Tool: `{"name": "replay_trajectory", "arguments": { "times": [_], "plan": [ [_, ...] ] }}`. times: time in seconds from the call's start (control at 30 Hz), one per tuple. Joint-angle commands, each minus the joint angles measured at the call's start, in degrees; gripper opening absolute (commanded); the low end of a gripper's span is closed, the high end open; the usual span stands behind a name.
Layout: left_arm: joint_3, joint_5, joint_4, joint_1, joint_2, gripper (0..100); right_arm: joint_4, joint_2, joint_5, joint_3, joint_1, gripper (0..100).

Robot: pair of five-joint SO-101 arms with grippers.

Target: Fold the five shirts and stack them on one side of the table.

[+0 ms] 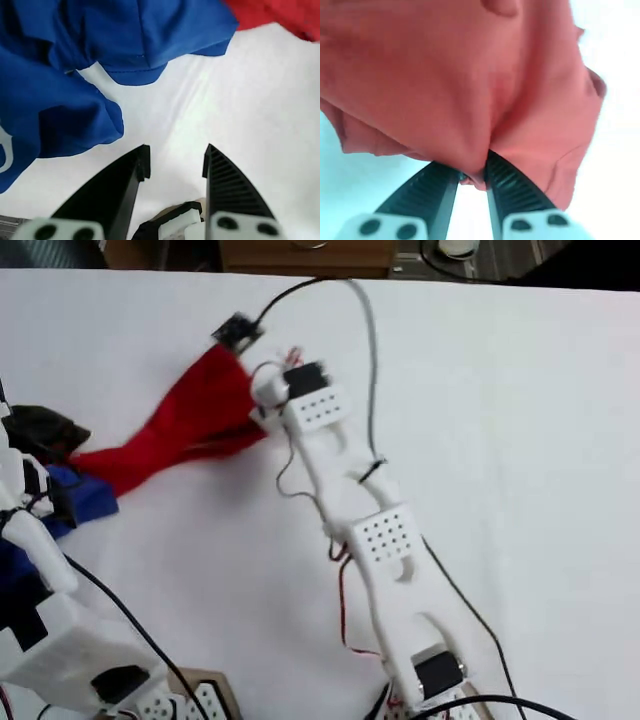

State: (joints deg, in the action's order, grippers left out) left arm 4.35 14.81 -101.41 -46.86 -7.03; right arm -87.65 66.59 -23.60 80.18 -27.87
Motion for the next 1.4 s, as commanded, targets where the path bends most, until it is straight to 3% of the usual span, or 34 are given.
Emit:
{"name": "replay_trajectory", "arguments": {
  "times": [0.0, 0.13, 0.37, 0.77, 1.1, 1.17, 1.37],
  "plan": [
    [1.89, 0.26, 0.35, 3.52, 3.16, 20, -9.80, -1.19, -2.02, 12.92, 1.98, 2.1],
    [4.35, -0.09, 1.76, 8.00, 3.52, 20, -10.86, -3.91, -3.34, 15.03, 4.53, 2.1],
    [11.38, 0.35, 3.87, 18.02, 3.08, 20, -11.03, -20.62, -3.34, 3.69, 9.98, 2.1],
    [11.30, 0.00, 7.12, 29.01, 3.08, 20, -10.33, -57.80, -3.52, -51.08, 12.35, 2.1],
    [11.21, 0.26, 6.86, 29.98, 2.99, 20, 2.59, -69.93, -5.54, -77.71, 18.15, 2.2],
    [11.21, 0.00, 6.77, 29.80, 2.99, 20, 3.65, -71.34, -5.54, -78.95, 18.07, 6.0],
    [7.52, 0.26, 7.12, 29.98, 2.99, 20, 3.65, -76.53, -5.98, -78.95, 17.63, 33.1]
  ]
}}
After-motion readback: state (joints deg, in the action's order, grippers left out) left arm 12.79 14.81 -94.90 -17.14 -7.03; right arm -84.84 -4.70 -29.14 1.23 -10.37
